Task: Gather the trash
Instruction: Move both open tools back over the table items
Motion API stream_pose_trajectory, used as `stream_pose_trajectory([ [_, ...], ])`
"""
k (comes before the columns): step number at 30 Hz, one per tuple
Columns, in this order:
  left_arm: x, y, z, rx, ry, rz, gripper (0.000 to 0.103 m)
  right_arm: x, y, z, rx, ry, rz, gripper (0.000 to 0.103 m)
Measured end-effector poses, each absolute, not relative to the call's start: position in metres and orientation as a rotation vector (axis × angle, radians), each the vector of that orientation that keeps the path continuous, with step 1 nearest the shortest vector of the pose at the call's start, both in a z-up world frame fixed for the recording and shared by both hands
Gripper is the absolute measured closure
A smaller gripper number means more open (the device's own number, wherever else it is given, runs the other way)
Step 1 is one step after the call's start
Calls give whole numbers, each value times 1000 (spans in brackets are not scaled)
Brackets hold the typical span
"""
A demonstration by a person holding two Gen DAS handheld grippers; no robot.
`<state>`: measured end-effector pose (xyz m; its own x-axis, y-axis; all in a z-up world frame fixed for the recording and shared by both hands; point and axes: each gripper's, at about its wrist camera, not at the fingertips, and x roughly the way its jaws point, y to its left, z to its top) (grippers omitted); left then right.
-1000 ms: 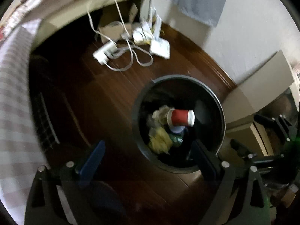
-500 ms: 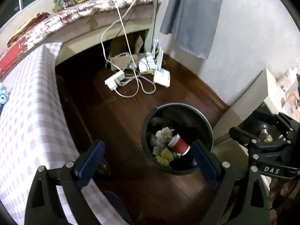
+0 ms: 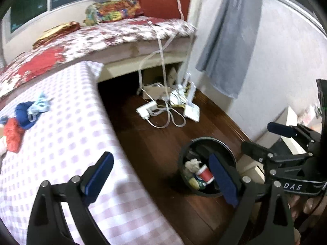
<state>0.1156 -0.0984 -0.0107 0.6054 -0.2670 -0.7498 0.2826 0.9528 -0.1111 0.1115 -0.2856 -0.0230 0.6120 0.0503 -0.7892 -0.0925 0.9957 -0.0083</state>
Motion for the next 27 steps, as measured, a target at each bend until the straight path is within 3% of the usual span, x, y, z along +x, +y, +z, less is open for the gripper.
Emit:
stream_pose_trajectory([
  [27,83,218,-13,-194,758,293,8,177,13,49,-292,825,581,14],
])
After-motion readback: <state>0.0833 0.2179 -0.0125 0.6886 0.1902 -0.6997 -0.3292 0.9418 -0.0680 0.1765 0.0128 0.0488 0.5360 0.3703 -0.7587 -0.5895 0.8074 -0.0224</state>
